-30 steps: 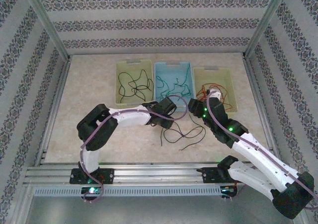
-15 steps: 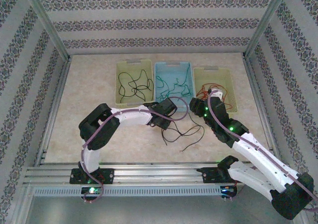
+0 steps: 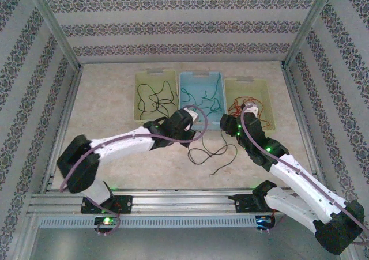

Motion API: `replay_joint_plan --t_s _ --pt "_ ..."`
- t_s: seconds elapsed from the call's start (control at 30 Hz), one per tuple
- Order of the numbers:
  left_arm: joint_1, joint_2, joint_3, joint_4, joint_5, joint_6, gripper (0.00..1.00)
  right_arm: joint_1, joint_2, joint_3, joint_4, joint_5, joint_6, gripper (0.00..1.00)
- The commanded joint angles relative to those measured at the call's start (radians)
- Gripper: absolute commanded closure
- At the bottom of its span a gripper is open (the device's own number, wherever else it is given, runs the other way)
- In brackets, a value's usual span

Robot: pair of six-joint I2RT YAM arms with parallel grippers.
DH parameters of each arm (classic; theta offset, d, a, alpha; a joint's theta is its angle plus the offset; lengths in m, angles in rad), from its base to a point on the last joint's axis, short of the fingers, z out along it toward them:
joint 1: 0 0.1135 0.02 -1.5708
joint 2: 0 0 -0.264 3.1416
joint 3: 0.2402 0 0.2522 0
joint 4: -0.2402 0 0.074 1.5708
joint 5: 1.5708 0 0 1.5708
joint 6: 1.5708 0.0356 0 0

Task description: Untangle the cables

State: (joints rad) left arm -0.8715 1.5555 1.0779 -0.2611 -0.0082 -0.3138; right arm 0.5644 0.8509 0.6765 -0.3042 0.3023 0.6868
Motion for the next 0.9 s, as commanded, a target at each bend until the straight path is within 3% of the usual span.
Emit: replay_joint_plan --t_s 0.0,0.27,0.47,0.67,0.87 --pt "-0.013 -0.102 -0.024 0.102 -0.011 0.003 1.0 -0.011 -0.006 0.001 -0.009 0.012 0.022 0.42" --pt "0.025 -0.278 0.066 0.108 -0.003 0.012 1.0 -0.012 -0.004 0.001 -0.01 0.026 0.02 0.42" --pt "0.095 -0.317 0.168 0.021 -0.123 0.016 1.0 -0.012 -0.006 0.001 -0.01 0.017 0.017 0.42" --pt "0.28 -0.317 0.211 0.001 -0.152 -0.034 1.0 -0.014 -0.01 0.004 -0.013 0.007 0.011 0.42" --pt "0.47 -0.182 0.283 -0.062 -0.112 -0.045 1.0 -0.014 -0.013 0.008 -0.019 -0.003 0.004 0.42"
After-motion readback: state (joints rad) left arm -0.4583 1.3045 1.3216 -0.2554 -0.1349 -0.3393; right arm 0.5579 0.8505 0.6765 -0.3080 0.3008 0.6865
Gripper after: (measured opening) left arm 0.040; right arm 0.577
